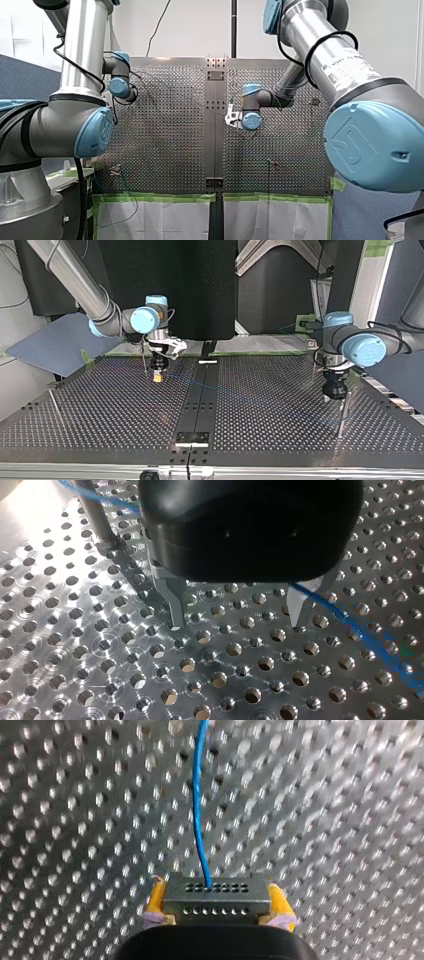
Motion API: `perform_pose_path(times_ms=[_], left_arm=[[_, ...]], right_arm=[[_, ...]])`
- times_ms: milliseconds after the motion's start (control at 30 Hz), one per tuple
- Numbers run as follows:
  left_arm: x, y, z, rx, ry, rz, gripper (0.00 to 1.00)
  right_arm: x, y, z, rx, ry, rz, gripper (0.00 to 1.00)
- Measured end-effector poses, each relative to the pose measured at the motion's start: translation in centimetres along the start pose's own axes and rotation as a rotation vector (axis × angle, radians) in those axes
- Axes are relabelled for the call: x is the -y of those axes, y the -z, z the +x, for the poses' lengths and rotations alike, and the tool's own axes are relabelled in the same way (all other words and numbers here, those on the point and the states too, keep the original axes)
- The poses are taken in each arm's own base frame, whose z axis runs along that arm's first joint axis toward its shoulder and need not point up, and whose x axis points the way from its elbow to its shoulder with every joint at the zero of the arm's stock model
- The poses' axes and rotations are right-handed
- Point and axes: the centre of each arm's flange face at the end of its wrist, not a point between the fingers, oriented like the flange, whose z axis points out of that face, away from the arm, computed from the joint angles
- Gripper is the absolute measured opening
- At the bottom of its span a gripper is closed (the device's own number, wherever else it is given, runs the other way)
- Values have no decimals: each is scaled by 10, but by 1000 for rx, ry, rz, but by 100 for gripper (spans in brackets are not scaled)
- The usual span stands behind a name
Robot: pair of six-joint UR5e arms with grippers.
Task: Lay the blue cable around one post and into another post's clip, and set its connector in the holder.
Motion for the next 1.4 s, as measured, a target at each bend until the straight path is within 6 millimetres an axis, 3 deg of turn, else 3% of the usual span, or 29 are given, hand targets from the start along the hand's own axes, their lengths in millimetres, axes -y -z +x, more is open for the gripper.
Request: perform_pose_path(times_ms=[400,767,1400], left_arm=[[2,1,1,-3,-1,1,100],[5,1,3,-5,-2,5,100],[8,3,5,-6,-4,4,100]], right_arm=[[-78,-1,-21,-19,-46,-100,0],[-134,6,-36,-32,-81,-151,0],[-251,42,-70,-67,-122,-340,0]])
